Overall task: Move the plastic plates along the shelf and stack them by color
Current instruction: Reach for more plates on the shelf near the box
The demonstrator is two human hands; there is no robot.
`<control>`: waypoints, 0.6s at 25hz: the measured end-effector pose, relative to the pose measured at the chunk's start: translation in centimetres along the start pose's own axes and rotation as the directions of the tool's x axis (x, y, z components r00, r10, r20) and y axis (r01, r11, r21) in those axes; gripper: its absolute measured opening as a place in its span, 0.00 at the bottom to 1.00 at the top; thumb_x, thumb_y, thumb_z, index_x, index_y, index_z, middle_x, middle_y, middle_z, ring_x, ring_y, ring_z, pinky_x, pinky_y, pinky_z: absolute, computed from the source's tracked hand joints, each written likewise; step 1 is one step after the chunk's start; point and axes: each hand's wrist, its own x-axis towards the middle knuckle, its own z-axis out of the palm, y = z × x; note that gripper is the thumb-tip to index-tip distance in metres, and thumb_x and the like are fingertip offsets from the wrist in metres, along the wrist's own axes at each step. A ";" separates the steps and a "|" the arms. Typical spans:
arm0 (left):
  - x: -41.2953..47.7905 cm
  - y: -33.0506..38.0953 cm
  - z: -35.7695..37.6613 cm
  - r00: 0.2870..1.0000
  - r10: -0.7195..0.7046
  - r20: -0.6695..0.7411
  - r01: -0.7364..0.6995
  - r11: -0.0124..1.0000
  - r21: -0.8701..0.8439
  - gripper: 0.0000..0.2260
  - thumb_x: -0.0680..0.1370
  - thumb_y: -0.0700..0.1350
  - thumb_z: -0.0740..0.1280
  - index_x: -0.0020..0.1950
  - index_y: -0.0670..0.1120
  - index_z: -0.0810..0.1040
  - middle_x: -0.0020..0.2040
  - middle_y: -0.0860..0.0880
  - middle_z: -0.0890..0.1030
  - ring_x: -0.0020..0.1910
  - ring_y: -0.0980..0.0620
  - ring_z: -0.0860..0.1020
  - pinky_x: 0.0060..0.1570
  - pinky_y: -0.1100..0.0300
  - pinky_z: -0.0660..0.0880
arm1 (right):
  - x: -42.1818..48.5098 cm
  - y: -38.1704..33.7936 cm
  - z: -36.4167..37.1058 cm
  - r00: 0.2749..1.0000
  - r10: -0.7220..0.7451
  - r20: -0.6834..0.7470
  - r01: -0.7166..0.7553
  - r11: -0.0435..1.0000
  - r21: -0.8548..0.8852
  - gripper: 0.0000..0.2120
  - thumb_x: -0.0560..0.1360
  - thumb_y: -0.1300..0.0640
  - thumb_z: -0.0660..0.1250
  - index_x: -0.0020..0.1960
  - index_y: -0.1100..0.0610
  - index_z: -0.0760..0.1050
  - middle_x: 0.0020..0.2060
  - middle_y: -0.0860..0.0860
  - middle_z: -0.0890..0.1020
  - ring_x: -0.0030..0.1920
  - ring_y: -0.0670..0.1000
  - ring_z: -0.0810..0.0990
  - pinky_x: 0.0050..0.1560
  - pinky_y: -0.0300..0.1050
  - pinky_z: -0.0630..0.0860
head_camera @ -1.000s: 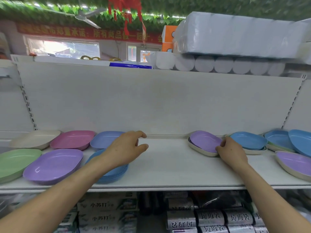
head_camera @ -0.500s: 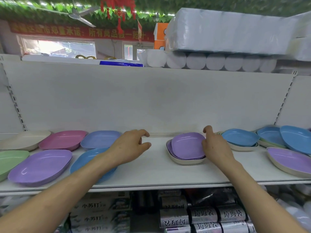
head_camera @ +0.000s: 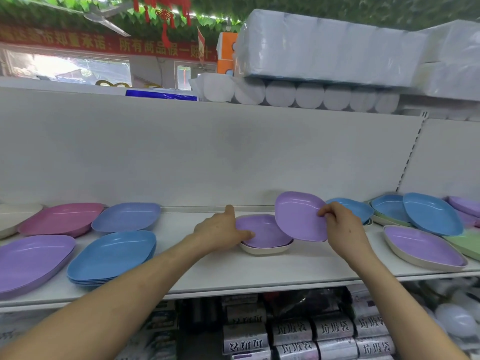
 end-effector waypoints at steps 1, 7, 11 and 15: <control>0.3 0.4 0.2 0.999 -0.032 0.001 0.032 0.999 -0.004 0.32 0.72 0.64 0.71 0.66 0.48 0.63 0.57 0.47 0.78 0.54 0.42 0.78 0.46 0.52 0.74 | -0.1 0.3 -0.4 1.000 0.008 -0.001 -0.008 1.000 0.015 0.14 0.82 0.64 0.55 0.53 0.55 0.79 0.44 0.49 0.81 0.41 0.49 0.78 0.38 0.43 0.71; 1.7 1.2 0.0 0.996 -0.038 -0.075 0.037 0.999 -0.019 0.19 0.76 0.38 0.64 0.64 0.40 0.61 0.55 0.39 0.78 0.52 0.37 0.79 0.39 0.54 0.70 | -0.6 1.6 -2.2 0.999 -0.003 -0.034 0.004 0.999 0.034 0.14 0.81 0.65 0.57 0.55 0.54 0.79 0.44 0.39 0.78 0.42 0.47 0.79 0.39 0.39 0.70; 1.5 1.1 -0.4 0.994 -0.004 -0.112 -0.001 0.999 -0.040 0.12 0.77 0.36 0.57 0.60 0.41 0.62 0.49 0.39 0.79 0.48 0.37 0.80 0.39 0.51 0.73 | -0.8 2.0 -2.5 1.000 -0.008 -0.019 0.009 0.998 0.056 0.15 0.80 0.66 0.58 0.57 0.55 0.80 0.45 0.40 0.79 0.44 0.43 0.78 0.40 0.37 0.69; 0.9 0.8 -2.0 0.967 0.051 -0.251 -0.036 0.997 0.065 0.28 0.74 0.35 0.53 0.74 0.53 0.58 0.45 0.41 0.79 0.40 0.37 0.81 0.49 0.42 0.80 | -1.0 1.5 -2.3 0.999 -0.034 0.043 0.031 0.996 0.079 0.17 0.79 0.66 0.61 0.62 0.54 0.78 0.53 0.48 0.80 0.46 0.48 0.77 0.41 0.27 0.68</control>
